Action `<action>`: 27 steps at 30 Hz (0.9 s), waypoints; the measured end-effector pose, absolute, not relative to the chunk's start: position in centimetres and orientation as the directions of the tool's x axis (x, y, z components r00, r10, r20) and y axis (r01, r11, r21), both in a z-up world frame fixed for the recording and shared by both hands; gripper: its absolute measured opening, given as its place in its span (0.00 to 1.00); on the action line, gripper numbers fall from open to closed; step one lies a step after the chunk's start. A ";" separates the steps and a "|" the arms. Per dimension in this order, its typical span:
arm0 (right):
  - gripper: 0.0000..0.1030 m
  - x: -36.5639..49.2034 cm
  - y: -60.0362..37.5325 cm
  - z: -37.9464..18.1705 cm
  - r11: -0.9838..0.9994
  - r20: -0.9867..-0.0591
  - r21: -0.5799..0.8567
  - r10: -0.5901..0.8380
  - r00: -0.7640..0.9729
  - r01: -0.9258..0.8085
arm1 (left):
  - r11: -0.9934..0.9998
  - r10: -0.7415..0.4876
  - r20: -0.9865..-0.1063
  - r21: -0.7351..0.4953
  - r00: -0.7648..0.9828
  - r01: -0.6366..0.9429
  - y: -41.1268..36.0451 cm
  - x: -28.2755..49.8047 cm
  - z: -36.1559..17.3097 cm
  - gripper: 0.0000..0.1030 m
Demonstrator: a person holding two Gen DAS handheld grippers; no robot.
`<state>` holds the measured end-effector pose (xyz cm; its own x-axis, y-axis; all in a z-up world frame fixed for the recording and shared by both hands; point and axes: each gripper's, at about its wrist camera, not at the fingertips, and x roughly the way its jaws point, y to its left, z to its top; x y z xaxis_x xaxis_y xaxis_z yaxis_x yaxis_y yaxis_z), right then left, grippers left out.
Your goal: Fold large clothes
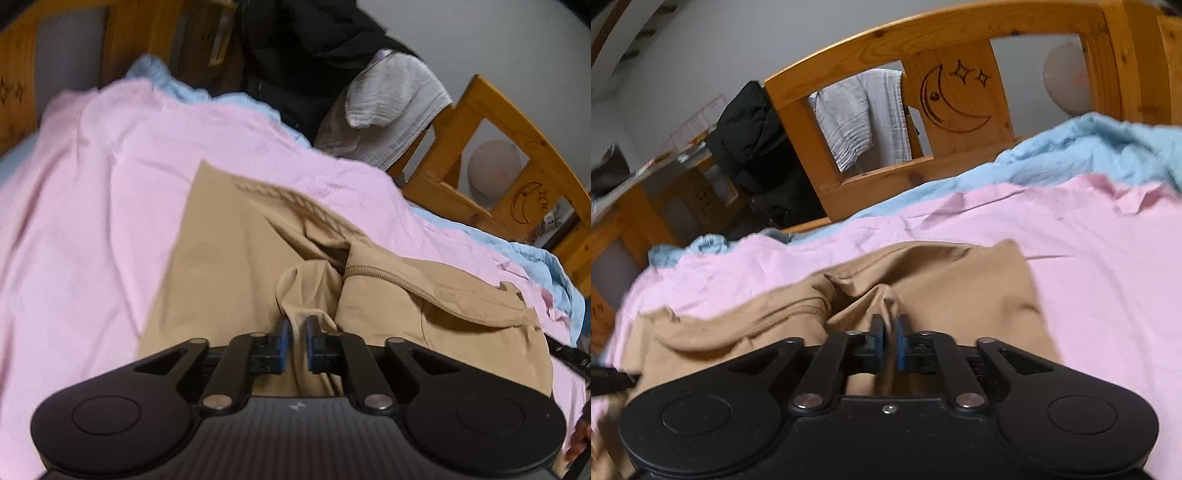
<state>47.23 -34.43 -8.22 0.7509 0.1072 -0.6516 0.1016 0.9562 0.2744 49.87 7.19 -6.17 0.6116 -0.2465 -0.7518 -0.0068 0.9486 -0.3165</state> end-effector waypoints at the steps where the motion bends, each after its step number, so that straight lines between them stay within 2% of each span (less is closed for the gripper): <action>1: 0.26 46.6 -34.4 -7.7 0.962 -0.641 0.256 0.096 0.761 0.094 | 0.950 -0.246 -0.740 -0.313 0.626 0.004 7.3 49.3 -5.7 0.32; 2: 0.27 45.9 -34.3 -7.0 0.969 -0.626 0.234 0.084 0.775 0.084 | 0.951 -0.245 -0.726 -0.309 0.643 0.014 7.4 48.6 -5.1 0.43; 4: 0.27 45.0 -33.5 -5.7 0.983 -0.594 0.178 0.077 0.801 0.037 | 0.955 -0.244 -0.688 -0.294 0.683 0.044 6.9 47.4 -4.2 0.45; 7: 0.31 44.8 -31.4 -4.2 0.987 -0.552 0.131 0.154 0.820 -0.097 | 0.962 -0.259 -0.653 -0.240 0.711 0.129 4.6 46.2 -3.4 0.52; 9: 0.34 45.2 -29.5 -4.3 0.977 -0.560 0.106 0.211 0.801 -0.183 | 0.965 -0.262 -0.659 -0.195 0.705 0.176 2.5 45.9 -3.7 0.52; 12: 0.34 45.7 -26.5 -6.2 0.967 -0.613 0.030 0.219 0.759 -0.254 | 0.976 -0.207 -0.722 -0.104 0.660 0.193 -0.4 46.2 -5.7 0.52; 15: 0.36 45.8 -25.0 -9.3 0.963 -0.661 -0.063 0.157 0.734 -0.263 | 0.979 -0.151 -0.763 -0.026 0.629 0.203 -1.9 46.7 -8.1 0.54; 17: 0.35 45.7 -25.3 -10.7 0.965 -0.665 -0.059 0.152 0.732 -0.255 | 0.979 -0.146 -0.769 -0.021 0.622 0.203 -1.9 46.8 -8.7 0.54; 20: 0.34 45.0 -26.4 -9.1 0.977 -0.641 0.029 0.179 0.746 -0.209 | 0.981 -0.170 -0.769 -0.074 0.616 0.178 -0.9 45.8 -7.2 0.54; 21: 0.34 44.5 -26.7 -8.5 0.978 -0.628 0.039 0.183 0.757 -0.205 | 0.980 -0.178 -0.759 -0.078 0.626 0.185 -0.6 45.2 -6.7 0.56; 23: 0.34 43.4 -27.0 -7.9 0.978 -0.613 0.023 0.177 0.770 -0.207 | 0.980 -0.157 -0.750 -0.035 0.643 0.198 -0.6 44.3 -6.5 0.67; 27: 0.35 43.6 -26.5 -10.4 0.978 -0.682 -0.032 0.129 0.720 -0.206 | 0.983 -0.092 -0.785 0.026 0.612 0.182 -1.4 44.5 -8.1 0.67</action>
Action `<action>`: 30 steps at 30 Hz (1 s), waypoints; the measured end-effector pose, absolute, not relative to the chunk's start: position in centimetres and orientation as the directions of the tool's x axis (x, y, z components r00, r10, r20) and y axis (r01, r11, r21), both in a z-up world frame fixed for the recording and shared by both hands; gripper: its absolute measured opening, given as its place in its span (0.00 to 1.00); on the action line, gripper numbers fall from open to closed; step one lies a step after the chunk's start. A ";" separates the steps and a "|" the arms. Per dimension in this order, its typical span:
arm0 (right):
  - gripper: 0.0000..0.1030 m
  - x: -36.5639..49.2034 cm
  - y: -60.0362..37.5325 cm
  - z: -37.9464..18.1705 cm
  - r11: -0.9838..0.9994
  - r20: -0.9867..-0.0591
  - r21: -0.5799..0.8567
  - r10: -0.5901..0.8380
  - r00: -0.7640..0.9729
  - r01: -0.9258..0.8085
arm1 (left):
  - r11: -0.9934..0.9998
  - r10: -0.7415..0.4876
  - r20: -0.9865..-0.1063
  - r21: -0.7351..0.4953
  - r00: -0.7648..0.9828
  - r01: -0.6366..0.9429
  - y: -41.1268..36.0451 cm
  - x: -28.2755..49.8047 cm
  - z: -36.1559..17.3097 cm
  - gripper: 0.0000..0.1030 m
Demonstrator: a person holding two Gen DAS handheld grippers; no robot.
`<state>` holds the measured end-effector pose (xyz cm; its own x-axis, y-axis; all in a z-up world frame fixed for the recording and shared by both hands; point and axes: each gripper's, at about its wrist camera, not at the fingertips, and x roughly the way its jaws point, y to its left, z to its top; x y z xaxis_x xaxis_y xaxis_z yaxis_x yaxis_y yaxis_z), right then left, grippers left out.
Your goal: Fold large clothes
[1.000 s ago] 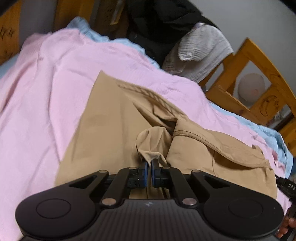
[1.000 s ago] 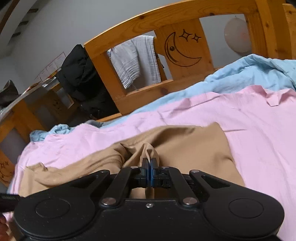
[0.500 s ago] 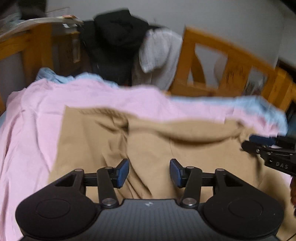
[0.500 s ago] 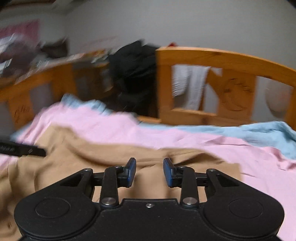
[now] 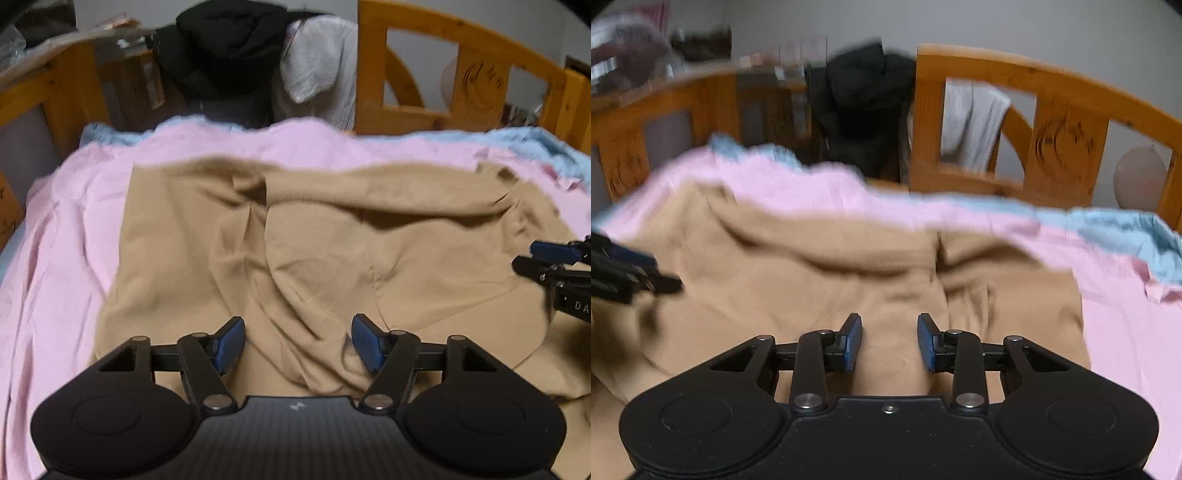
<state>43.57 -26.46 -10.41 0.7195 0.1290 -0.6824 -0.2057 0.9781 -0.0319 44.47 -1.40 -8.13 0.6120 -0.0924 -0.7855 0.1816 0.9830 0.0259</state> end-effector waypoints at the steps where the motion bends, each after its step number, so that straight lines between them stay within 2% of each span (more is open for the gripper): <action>1: 0.36 43.4 -26.3 -10.6 0.979 -0.680 -0.038 0.121 0.723 -0.200 | 0.985 -0.091 -0.786 0.019 0.611 0.172 -1.3 44.6 -8.2 0.67; 4: 0.38 43.4 -26.2 -9.4 0.986 -0.684 0.009 0.128 0.718 -0.167 | 0.991 -0.110 -0.793 -0.041 0.599 0.127 -0.3 44.3 -7.2 0.69; 7: 0.43 42.0 -26.2 -6.8 0.979 -0.663 0.013 0.160 0.732 -0.202 | 0.987 -0.153 -0.767 -0.092 0.623 0.129 1.0 42.5 -5.2 0.75; 10: 0.55 39.7 -26.0 -4.2 0.965 -0.630 -0.011 0.196 0.751 -0.261 | 0.984 -0.155 -0.719 -0.053 0.677 0.169 1.9 39.7 -2.8 0.87; 14: 0.66 35.2 -26.1 -1.1 0.954 -0.586 -0.019 0.233 0.776 -0.300 | 0.977 -0.146 -0.657 0.022 0.740 0.212 3.2 34.2 0.5 0.96; 20: 0.80 26.9 -26.5 2.3 0.950 -0.540 0.016 0.270 0.797 -0.311 | 0.959 -0.187 -0.609 0.055 0.770 0.277 4.1 24.9 4.2 0.99; 26: 0.95 18.8 -25.6 3.0 0.942 -0.571 0.001 0.275 0.773 -0.334 | 0.934 -0.237 -0.660 0.048 0.713 0.354 4.5 17.6 3.5 0.99; 30: 0.98 14.1 -24.1 1.5 0.922 -0.627 -0.090 0.242 0.741 -0.377 | 0.906 -0.244 -0.716 0.073 0.654 0.418 4.3 14.9 1.0 0.99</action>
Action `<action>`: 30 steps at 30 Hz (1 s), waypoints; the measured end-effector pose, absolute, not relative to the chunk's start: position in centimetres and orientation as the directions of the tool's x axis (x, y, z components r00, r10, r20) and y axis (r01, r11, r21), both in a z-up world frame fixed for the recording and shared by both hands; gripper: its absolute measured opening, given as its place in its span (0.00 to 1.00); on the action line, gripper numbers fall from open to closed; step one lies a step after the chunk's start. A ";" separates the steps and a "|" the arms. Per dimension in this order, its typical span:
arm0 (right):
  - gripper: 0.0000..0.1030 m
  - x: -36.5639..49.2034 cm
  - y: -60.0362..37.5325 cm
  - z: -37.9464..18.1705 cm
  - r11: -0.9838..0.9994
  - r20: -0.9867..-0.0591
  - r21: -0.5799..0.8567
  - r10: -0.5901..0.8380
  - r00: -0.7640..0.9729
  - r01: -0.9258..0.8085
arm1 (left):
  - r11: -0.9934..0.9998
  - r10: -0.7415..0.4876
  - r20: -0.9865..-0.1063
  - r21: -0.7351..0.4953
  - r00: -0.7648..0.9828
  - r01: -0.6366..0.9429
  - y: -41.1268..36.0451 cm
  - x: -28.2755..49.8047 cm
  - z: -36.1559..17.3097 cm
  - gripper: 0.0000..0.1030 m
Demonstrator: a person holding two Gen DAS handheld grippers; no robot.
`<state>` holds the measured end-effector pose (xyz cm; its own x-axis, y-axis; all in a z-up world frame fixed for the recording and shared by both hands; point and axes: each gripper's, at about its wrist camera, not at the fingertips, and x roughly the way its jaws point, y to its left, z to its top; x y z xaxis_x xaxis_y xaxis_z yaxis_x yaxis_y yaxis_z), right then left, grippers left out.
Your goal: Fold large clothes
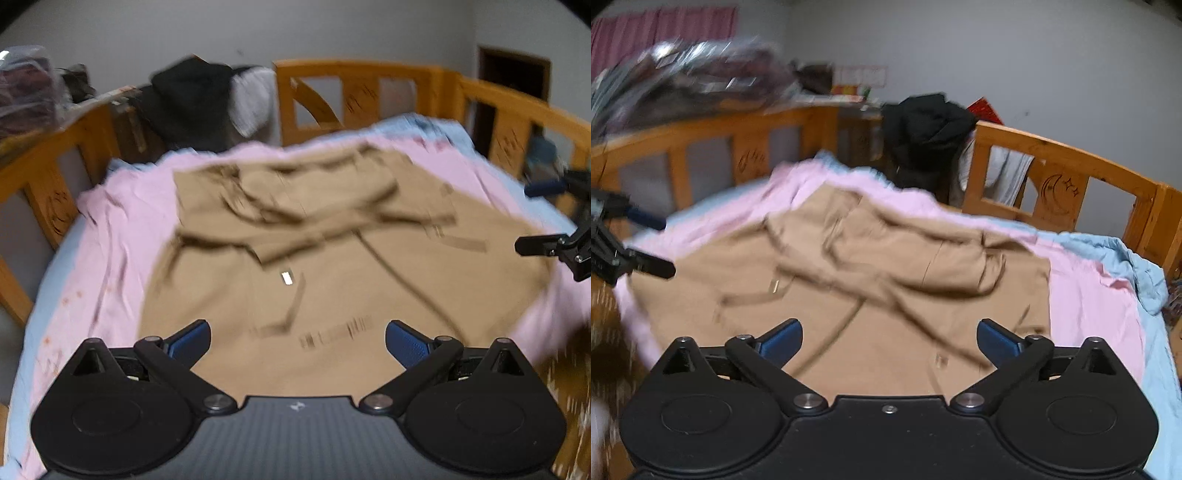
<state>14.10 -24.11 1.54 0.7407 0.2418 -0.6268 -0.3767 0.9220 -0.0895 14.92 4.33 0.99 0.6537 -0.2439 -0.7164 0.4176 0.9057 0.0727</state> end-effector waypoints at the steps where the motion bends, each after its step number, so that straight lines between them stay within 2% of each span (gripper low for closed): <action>1: 0.98 13.1 -23.7 0.9 0.913 -0.645 -0.121 0.225 0.730 -0.389 | 0.895 -0.242 -0.725 0.089 0.645 0.436 4.1 14.4 0.3 0.99; 6: 0.98 9.6 -22.9 -2.8 0.876 -0.706 -0.221 0.159 0.690 -0.428 | 0.859 -0.238 -0.743 0.140 0.625 0.493 2.8 12.5 -2.4 0.99; 11: 0.98 9.6 -22.6 -6.5 0.883 -0.778 -0.186 0.136 0.613 -0.431 | 0.841 -0.236 -0.779 0.135 0.581 0.523 1.8 11.7 -4.4 0.99; 14: 0.98 9.9 -22.3 -7.7 0.876 -0.773 -0.208 0.126 0.622 -0.436 | 0.827 -0.217 -0.784 0.169 0.581 0.537 1.3 11.4 -5.1 0.99; 18: 0.98 10.1 -21.9 -8.1 0.884 -0.721 -0.241 0.114 0.684 -0.401 | 0.814 -0.190 -0.780 0.215 0.596 0.540 1.1 11.4 -5.5 0.99; 21: 0.90 10.3 -21.9 -7.9 0.878 -0.685 -0.251 0.136 0.715 -0.408 | 0.804 -0.184 -0.774 0.236 0.606 0.546 0.9 11.4 -5.5 0.99; 23: 0.76 10.0 -22.1 -7.4 0.879 -0.663 -0.238 0.165 0.730 -0.414 | 0.799 -0.188 -0.768 0.243 0.612 0.550 0.9 11.6 -5.3 0.99; 25: 0.69 10.0 -22.3 -6.8 0.885 -0.657 -0.194 0.203 0.726 -0.423 | 0.797 -0.193 -0.765 0.242 0.614 0.553 0.9 11.7 -5.1 0.99; 30: 0.67 10.2 -22.2 -6.7 0.884 -0.668 -0.218 0.175 0.724 -0.415 | 0.797 -0.196 -0.755 0.249 0.625 0.550 1.1 12.0 -4.7 0.99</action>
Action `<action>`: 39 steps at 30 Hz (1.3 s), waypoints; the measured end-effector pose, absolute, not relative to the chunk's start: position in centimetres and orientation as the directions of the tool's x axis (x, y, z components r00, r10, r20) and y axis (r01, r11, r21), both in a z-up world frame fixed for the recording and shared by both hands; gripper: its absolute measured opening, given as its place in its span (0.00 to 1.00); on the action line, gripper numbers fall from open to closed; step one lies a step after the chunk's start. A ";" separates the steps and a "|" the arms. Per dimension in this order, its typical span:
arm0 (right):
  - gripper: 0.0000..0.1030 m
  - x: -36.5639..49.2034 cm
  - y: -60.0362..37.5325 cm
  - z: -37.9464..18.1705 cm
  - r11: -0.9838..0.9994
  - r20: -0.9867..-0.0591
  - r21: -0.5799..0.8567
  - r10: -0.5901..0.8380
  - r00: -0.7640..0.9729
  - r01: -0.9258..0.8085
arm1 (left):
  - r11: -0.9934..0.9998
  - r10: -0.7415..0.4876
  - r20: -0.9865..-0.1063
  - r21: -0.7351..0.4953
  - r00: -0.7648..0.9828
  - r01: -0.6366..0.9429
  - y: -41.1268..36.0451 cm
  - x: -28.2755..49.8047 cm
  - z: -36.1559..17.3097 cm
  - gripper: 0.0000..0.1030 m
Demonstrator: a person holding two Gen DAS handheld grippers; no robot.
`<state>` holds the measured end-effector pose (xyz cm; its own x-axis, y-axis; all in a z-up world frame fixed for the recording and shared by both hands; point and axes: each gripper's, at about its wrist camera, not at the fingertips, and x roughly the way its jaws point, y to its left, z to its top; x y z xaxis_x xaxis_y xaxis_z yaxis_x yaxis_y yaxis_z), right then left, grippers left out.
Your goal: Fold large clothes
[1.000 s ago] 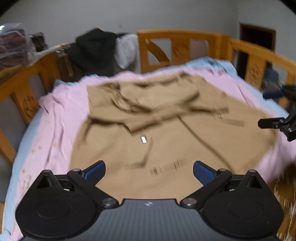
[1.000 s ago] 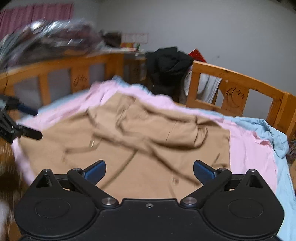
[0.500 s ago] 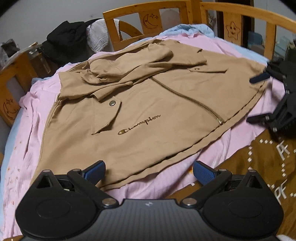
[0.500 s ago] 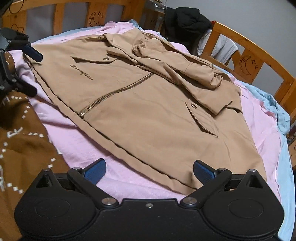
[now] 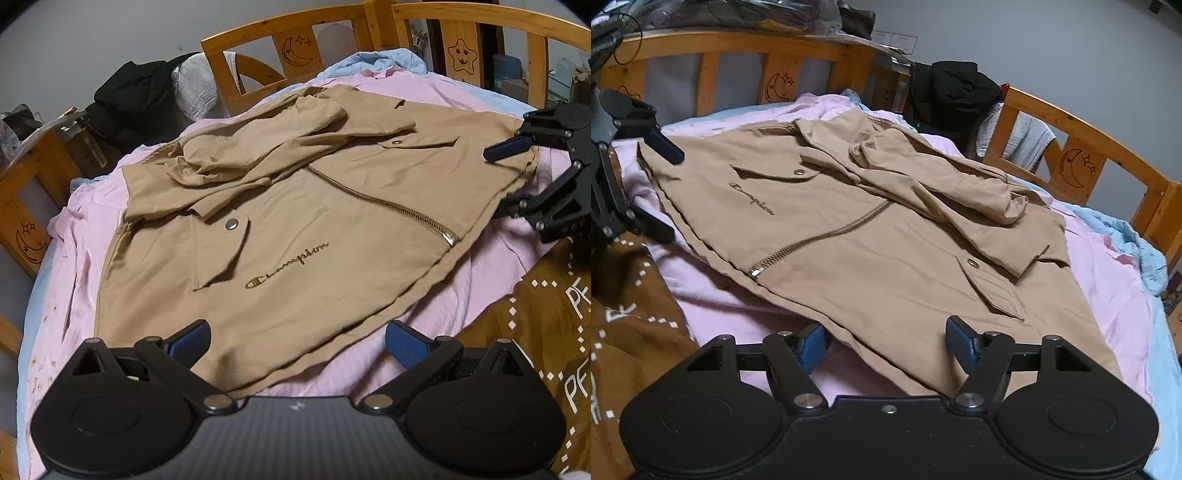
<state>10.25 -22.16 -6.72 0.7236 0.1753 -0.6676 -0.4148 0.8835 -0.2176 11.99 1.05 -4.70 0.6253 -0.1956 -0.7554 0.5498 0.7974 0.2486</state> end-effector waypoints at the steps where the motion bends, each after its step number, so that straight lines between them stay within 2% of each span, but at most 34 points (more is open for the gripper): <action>1: 0.66 10.3 -22.0 -7.0 0.876 -0.673 -0.230 0.171 0.719 -0.423 | 0.799 -0.197 -0.755 0.247 0.626 0.549 1.1 12.0 -4.7 0.99; 3: 0.52 10.3 -21.7 -7.2 0.860 -0.677 -0.245 0.179 0.714 -0.448 | 0.799 -0.213 -0.755 0.232 0.621 0.555 1.1 12.1 -4.5 0.99; 5: 0.29 10.2 -21.4 -6.7 0.860 -0.664 -0.240 0.192 0.723 -0.449 | 0.791 -0.245 -0.752 0.209 0.612 0.574 1.0 11.9 -4.2 0.99; 8: 0.18 10.4 -21.4 -5.3 0.879 -0.621 -0.220 0.207 0.756 -0.422 | 0.758 -0.283 -0.741 0.217 0.609 0.615 0.4 11.2 -4.0 0.99; 10: 0.15 11.0 -21.9 -4.2 0.907 -0.590 -0.172 0.218 0.777 -0.385 | 0.747 -0.271 -0.721 0.260 0.638 0.612 -0.2 11.0 -4.1 0.99; 12: 0.14 11.7 -22.4 -3.3 0.927 -0.567 -0.123 0.227 0.792 -0.354 | 0.754 -0.259 -0.707 0.278 0.658 0.595 -0.5 11.4 -3.9 0.99; 16: 0.14 12.7 -23.2 -2.2 0.956 -0.529 -0.042 0.226 0.818 -0.291 | 0.807 -0.185 -0.696 0.295 0.693 0.511 -0.2 13.2 -3.4 0.90; 19: 0.14 12.7 -23.4 -2.1 0.957 -0.519 -0.041 0.225 0.825 -0.287 | 0.828 -0.127 -0.694 0.319 0.709 0.461 1.2 14.3 -2.9 0.82; 28: 0.13 12.4 -23.2 -2.0 0.954 -0.508 -0.059 0.224 0.832 -0.293 | 0.850 0.048 -0.697 0.405 0.715 0.337 7.3 13.6 -2.6 0.78; 30: 0.13 12.4 -23.2 -2.0 0.954 -0.509 -0.060 0.224 0.831 -0.294 | 0.858 0.079 -0.698 0.411 0.712 0.308 8.4 13.6 -2.6 0.73; 33: 0.13 12.3 -23.1 -2.1 0.951 -0.516 -0.073 0.221 0.828 -0.300 | 0.853 0.098 -0.699 0.425 0.708 0.302 9.2 13.8 -2.6 0.63; 35: 0.14 12.1 -22.8 -2.3 0.942 -0.535 -0.109 0.214 0.817 -0.318 | 0.855 0.096 -0.704 0.420 0.703 0.304 9.3 14.0 -2.5 0.32; 36: 0.18 11.9 -22.6 -2.5 0.931 -0.557 -0.143 0.203 0.805 -0.335 | 0.854 0.093 -0.708 0.418 0.700 0.309 9.1 14.2 -2.5 0.25; 38: 0.43 11.3 -22.5 -3.5 0.883 -0.617 -0.248 0.174 0.767 -0.399 | 0.865 0.073 -0.700 0.398 0.710 0.304 8.9 14.5 -2.2 0.15; 39: 0.43 10.8 -22.5 -4.1 0.842 -0.646 -0.303 0.162 0.746 -0.446 | 0.870 0.069 -0.695 0.393 0.716 0.297 8.7 14.7 -2.1 0.13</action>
